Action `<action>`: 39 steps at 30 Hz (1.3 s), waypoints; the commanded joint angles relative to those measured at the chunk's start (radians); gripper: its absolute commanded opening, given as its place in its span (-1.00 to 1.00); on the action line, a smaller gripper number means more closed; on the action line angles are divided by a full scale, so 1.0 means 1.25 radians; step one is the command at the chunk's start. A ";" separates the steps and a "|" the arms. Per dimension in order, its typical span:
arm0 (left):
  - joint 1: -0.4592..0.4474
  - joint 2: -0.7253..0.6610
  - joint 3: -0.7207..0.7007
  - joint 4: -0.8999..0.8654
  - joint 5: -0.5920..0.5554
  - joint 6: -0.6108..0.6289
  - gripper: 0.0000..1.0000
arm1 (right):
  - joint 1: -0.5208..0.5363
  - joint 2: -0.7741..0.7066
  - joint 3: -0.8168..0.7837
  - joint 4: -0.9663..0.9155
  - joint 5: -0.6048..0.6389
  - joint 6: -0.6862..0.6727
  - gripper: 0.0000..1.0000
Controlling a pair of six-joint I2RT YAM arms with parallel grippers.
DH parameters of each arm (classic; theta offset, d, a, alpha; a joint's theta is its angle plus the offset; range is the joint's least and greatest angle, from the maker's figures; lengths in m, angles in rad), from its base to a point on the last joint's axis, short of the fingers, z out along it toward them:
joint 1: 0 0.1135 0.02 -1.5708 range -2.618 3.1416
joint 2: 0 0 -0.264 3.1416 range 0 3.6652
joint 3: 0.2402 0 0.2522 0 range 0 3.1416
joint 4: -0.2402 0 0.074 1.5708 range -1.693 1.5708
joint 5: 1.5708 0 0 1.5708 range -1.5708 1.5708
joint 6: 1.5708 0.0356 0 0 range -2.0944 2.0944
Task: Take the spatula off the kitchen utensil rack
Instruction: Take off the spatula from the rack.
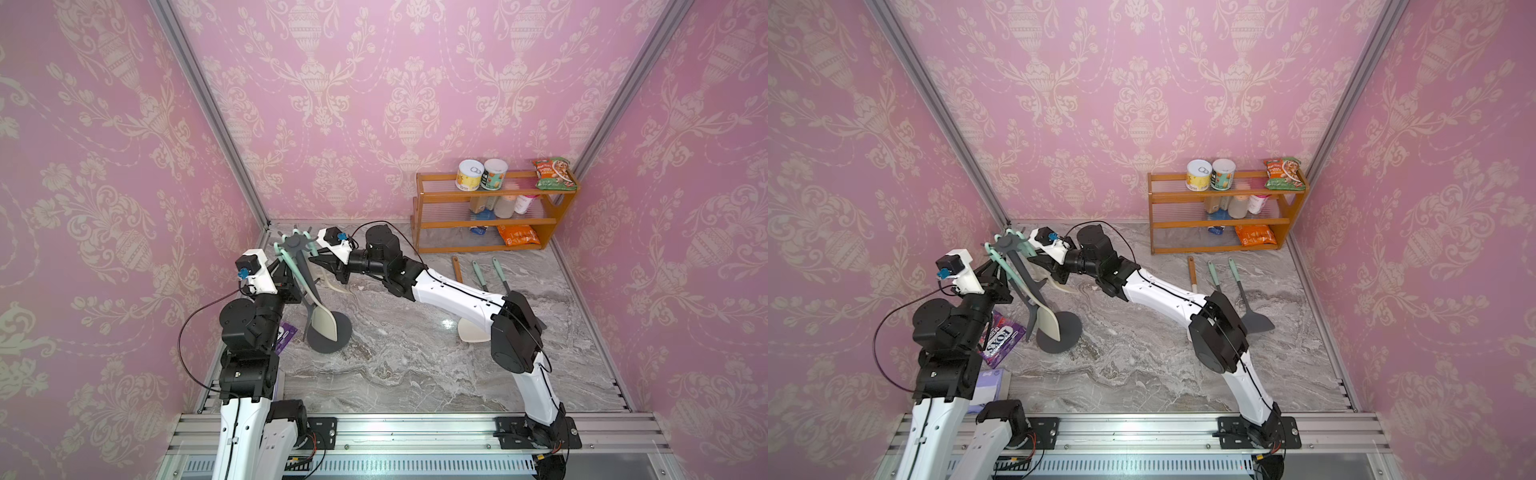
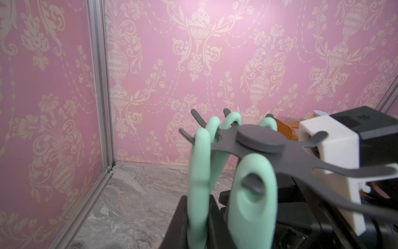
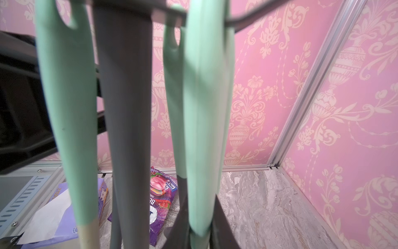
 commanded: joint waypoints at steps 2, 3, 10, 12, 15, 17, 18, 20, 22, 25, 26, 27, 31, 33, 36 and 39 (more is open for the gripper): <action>0.000 0.003 -0.010 -0.044 0.013 -0.005 -1.00 | 0.013 -0.068 -0.029 0.064 0.065 -0.041 -1.00; 0.000 0.004 -0.011 -0.042 0.013 -0.005 -1.00 | 0.013 -0.071 -0.036 0.071 0.084 -0.041 -1.00; 0.000 -0.002 -0.008 -0.048 0.012 -0.003 -1.00 | 0.013 -0.077 -0.056 0.145 0.139 -0.033 -1.00; 0.000 -0.003 -0.009 -0.047 0.010 -0.003 -1.00 | 0.012 -0.071 -0.036 0.133 0.145 -0.041 -1.00; 0.000 -0.002 -0.007 -0.047 0.011 -0.003 -1.00 | 0.011 -0.066 -0.005 0.100 0.154 -0.063 -1.00; 0.000 -0.002 -0.006 -0.048 0.011 -0.003 -1.00 | 0.006 -0.068 0.002 0.082 0.167 -0.073 -1.00; 0.000 -0.004 -0.006 -0.048 0.011 -0.003 -1.00 | 0.002 -0.072 0.000 0.074 0.172 -0.076 -1.00; 0.000 -0.004 -0.008 -0.046 0.011 -0.004 -1.00 | -0.008 -0.075 0.000 0.062 0.188 -0.071 -1.00; 0.000 -0.003 -0.007 -0.045 0.012 -0.005 -1.00 | -0.020 -0.078 -0.002 0.060 0.192 -0.062 -1.00; 0.000 -0.001 -0.004 -0.046 0.016 -0.005 -1.00 | -0.034 -0.077 0.005 0.058 0.202 -0.056 -1.00; 0.000 -0.001 -0.003 -0.047 0.016 -0.005 -1.00 | -0.039 -0.077 0.010 0.053 0.200 -0.056 -1.00; 0.000 0.000 -0.003 -0.047 0.015 -0.005 -1.00 | -0.041 -0.074 0.016 0.047 0.205 -0.057 -1.00; 0.000 -0.003 0.002 -0.053 0.013 -0.002 -1.00 | -0.046 -0.081 0.027 0.005 0.269 -0.081 -1.00; 0.000 -0.004 0.002 -0.053 0.012 -0.002 -1.00 | -0.046 -0.099 0.025 -0.036 0.345 -0.089 -1.00; 0.000 -0.003 -0.003 -0.048 0.012 -0.004 -1.00 | -0.045 -0.130 0.026 -0.134 0.462 -0.092 -1.00; 0.000 0.001 -0.008 -0.041 0.017 -0.008 -1.00 | -0.044 -0.157 0.021 -0.228 0.565 -0.079 -1.00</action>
